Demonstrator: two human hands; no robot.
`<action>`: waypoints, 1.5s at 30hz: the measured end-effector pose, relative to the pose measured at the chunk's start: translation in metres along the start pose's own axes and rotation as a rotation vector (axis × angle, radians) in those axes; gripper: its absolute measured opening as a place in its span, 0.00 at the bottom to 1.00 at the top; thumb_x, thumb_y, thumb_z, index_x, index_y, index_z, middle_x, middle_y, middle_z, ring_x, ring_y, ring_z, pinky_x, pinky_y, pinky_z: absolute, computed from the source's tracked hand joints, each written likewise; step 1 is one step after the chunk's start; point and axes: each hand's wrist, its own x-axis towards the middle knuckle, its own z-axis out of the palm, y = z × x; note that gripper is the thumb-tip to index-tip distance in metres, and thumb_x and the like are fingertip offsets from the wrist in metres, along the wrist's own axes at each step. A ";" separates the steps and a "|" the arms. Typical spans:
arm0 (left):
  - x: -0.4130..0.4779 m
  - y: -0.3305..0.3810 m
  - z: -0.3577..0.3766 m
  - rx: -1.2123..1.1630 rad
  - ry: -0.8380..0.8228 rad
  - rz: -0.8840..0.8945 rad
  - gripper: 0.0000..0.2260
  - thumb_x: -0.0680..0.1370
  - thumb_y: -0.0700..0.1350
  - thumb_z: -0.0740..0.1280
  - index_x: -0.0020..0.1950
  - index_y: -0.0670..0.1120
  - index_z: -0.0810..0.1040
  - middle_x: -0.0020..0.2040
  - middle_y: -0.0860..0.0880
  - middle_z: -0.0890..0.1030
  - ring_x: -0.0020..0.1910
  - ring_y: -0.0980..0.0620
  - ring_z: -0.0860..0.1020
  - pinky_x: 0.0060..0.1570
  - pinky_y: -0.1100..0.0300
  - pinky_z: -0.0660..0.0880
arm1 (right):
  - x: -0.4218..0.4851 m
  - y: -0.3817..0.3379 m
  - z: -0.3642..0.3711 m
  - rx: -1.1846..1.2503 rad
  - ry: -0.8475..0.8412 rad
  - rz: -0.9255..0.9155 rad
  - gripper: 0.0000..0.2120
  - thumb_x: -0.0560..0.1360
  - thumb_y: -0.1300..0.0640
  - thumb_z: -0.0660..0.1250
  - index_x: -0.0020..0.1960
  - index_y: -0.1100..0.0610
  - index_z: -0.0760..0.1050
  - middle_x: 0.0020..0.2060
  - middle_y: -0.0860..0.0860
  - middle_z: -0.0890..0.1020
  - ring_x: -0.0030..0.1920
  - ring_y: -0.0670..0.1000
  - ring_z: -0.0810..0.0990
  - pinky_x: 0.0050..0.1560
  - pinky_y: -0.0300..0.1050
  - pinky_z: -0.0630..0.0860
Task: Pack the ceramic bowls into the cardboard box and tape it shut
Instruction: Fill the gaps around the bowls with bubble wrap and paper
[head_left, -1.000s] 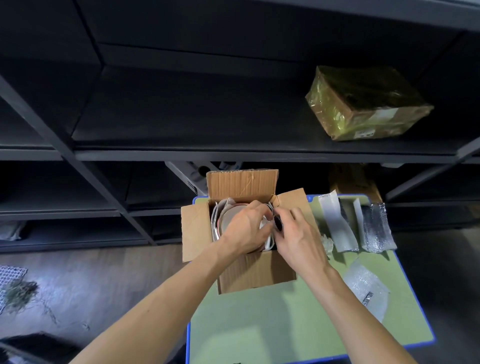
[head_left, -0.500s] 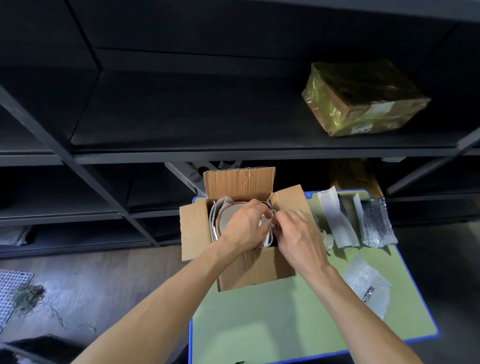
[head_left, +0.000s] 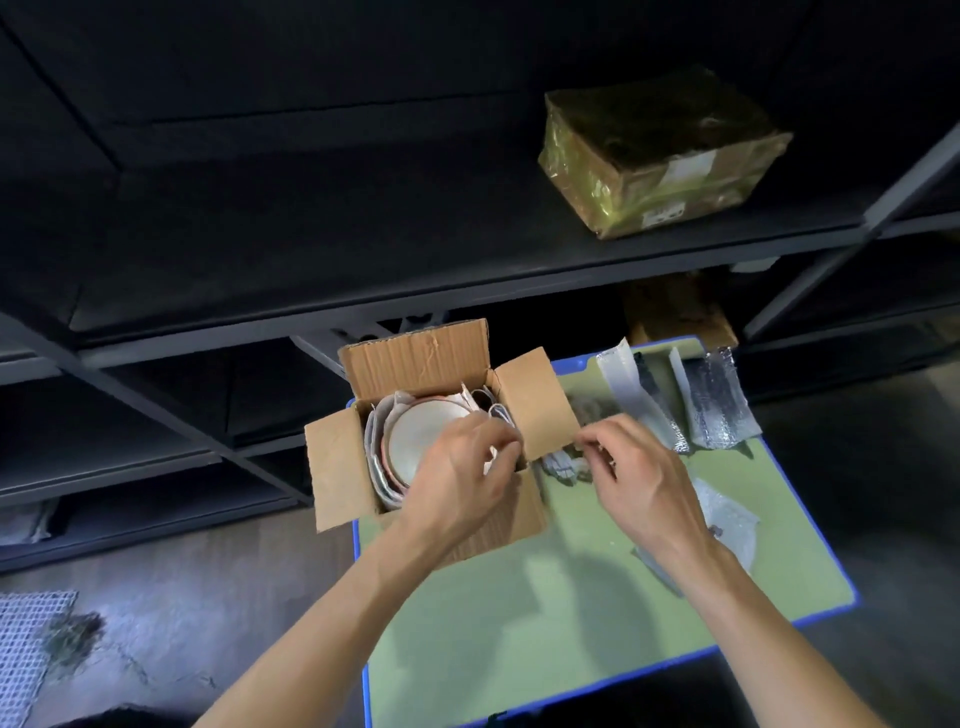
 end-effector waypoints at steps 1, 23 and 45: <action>-0.002 0.008 0.005 0.010 -0.015 0.020 0.06 0.79 0.46 0.65 0.47 0.47 0.81 0.42 0.52 0.79 0.42 0.52 0.75 0.44 0.55 0.73 | -0.005 0.004 -0.002 0.019 0.006 0.014 0.07 0.77 0.61 0.67 0.52 0.52 0.79 0.48 0.45 0.80 0.48 0.51 0.80 0.43 0.50 0.77; 0.027 0.077 0.213 0.283 -0.629 -0.115 0.27 0.78 0.56 0.67 0.72 0.47 0.65 0.66 0.45 0.72 0.64 0.44 0.74 0.61 0.52 0.70 | -0.067 0.166 -0.027 0.095 -0.412 0.657 0.23 0.78 0.43 0.65 0.70 0.51 0.69 0.56 0.49 0.82 0.58 0.53 0.79 0.58 0.51 0.74; 0.025 0.094 0.187 -0.044 -0.530 -0.283 0.26 0.74 0.61 0.70 0.67 0.55 0.67 0.54 0.53 0.81 0.52 0.51 0.79 0.51 0.55 0.75 | -0.034 0.160 -0.068 0.735 -0.476 0.544 0.07 0.76 0.66 0.66 0.48 0.55 0.79 0.36 0.48 0.81 0.36 0.48 0.77 0.39 0.44 0.76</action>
